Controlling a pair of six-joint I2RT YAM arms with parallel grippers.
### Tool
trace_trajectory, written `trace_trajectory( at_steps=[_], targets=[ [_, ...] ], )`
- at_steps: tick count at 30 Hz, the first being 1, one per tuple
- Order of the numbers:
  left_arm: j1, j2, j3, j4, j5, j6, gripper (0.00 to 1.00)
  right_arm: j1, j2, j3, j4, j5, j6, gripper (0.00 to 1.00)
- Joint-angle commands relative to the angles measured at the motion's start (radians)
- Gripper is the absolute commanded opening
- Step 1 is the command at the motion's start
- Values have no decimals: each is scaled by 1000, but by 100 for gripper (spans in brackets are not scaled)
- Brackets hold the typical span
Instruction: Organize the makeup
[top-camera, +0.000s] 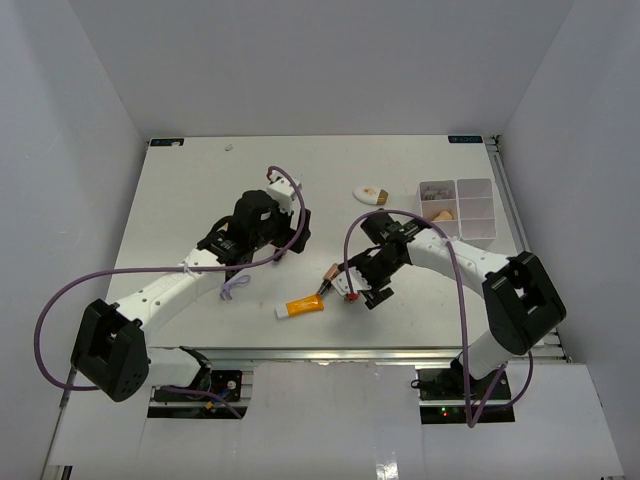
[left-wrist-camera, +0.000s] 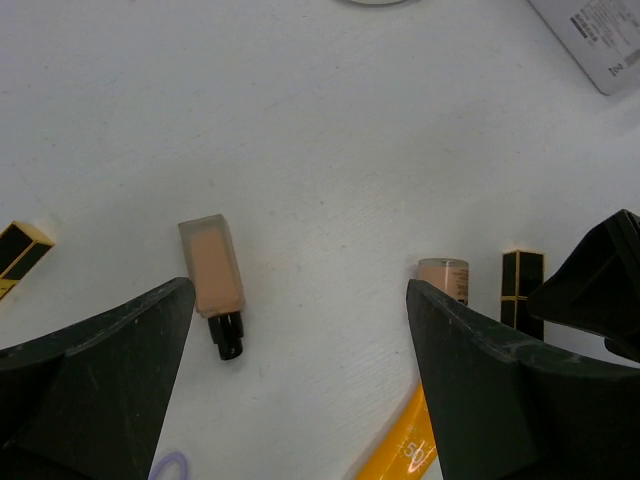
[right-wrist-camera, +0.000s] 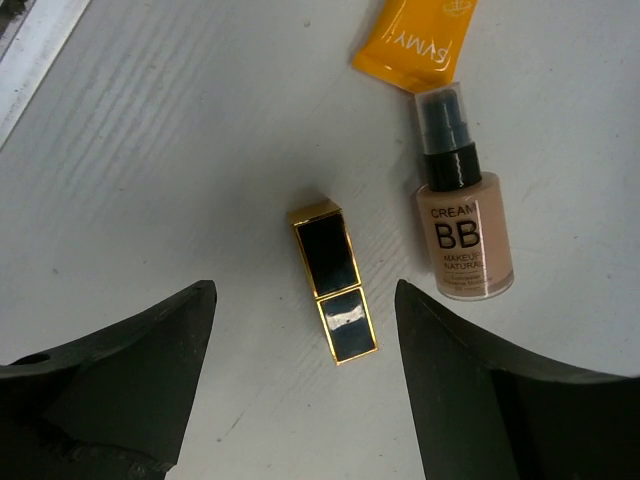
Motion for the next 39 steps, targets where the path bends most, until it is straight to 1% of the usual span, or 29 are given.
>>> trace_trajectory(
  at_steps=[1,10,16,20,24,26,30,33,37,39],
  targets=[
    [38,-20,24,-9,-41,-31,98,15,53,86,1,40,-5,76],
    [67,-31,25,-15,-45,-36,98,23,129,95,1,75,-11,61],
    [69,-32,25,-15,-40,-36,98,30,171,107,2,87,-5,53],
    [70,-32,25,-14,-36,-34,98,32,193,121,3,99,12,45],
    [71,-33,24,-14,-37,-34,98,34,186,117,5,107,21,32],
    [71,-31,22,-14,-38,-34,98,32,167,106,8,110,27,27],
    [74,-28,22,-14,-34,-33,98,28,87,82,20,117,82,21],
    [76,-25,22,-14,-34,-31,98,3,13,60,37,119,140,18],
    [77,-25,21,-12,-27,-31,98,-84,-110,26,58,149,199,17],
    [77,-24,21,-12,-19,-31,98,-164,-181,-4,74,160,209,16]
  ],
)
